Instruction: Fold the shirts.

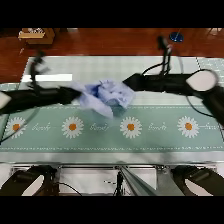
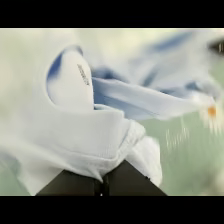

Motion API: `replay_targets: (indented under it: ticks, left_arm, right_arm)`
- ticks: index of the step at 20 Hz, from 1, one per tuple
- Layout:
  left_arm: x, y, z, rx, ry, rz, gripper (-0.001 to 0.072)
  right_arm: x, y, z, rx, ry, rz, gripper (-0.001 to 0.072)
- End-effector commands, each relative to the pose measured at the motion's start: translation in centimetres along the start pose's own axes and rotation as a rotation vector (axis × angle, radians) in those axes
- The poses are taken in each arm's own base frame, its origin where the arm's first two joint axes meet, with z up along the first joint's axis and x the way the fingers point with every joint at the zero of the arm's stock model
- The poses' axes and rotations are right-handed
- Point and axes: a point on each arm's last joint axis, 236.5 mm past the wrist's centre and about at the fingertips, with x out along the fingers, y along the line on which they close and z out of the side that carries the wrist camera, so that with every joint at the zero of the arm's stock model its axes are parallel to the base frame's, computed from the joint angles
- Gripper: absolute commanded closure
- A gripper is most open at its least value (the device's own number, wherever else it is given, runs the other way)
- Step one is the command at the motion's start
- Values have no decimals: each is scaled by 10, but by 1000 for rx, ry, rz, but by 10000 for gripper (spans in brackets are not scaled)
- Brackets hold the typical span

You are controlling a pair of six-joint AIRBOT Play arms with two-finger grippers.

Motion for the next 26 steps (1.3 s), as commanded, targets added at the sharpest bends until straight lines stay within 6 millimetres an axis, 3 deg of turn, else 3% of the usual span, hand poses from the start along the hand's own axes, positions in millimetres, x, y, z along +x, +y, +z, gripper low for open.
replay_targets:
  ticks: [1, 3, 6, 10, 13, 16, 18, 21, 24, 26]
  left_arm:
    - [-121, -8, 93, 210, -342, 232, 686]
    - [-170, -17, 118, 301, -446, 352, 686]
    - [-210, -42, 141, 381, -542, 415, 686]
    - [-251, -89, 165, 440, -661, 403, 686]
    - [-281, -125, 175, 496, -738, 394, 686]
    - [-295, -156, 163, 512, -730, 362, 687]
    - [-293, -167, 137, 504, -654, 346, 688]
    - [-303, -167, 101, 428, -607, 397, 688]
    - [-303, -174, 68, 337, -554, 378, 689]
    - [-293, -168, 44, 274, -458, 374, 689]
  right_arm:
    - [-102, 13, 76, -153, -265, -214, 684]
    - [-167, 19, 108, -161, -432, -319, 684]
    - [-249, 33, 129, -161, -611, -405, 685]
    - [-314, 44, 126, -189, -684, -483, 684]
    - [-334, 41, 111, -164, -656, -522, 684]
    - [-332, 43, 87, -119, -580, -497, 684]
    - [-339, 45, 72, -102, -558, -491, 684]
    - [-360, 47, 46, -58, -545, -489, 685]
    - [-367, 43, 1, 11, -437, -493, 685]
    - [-362, 32, -32, 51, -305, -532, 685]
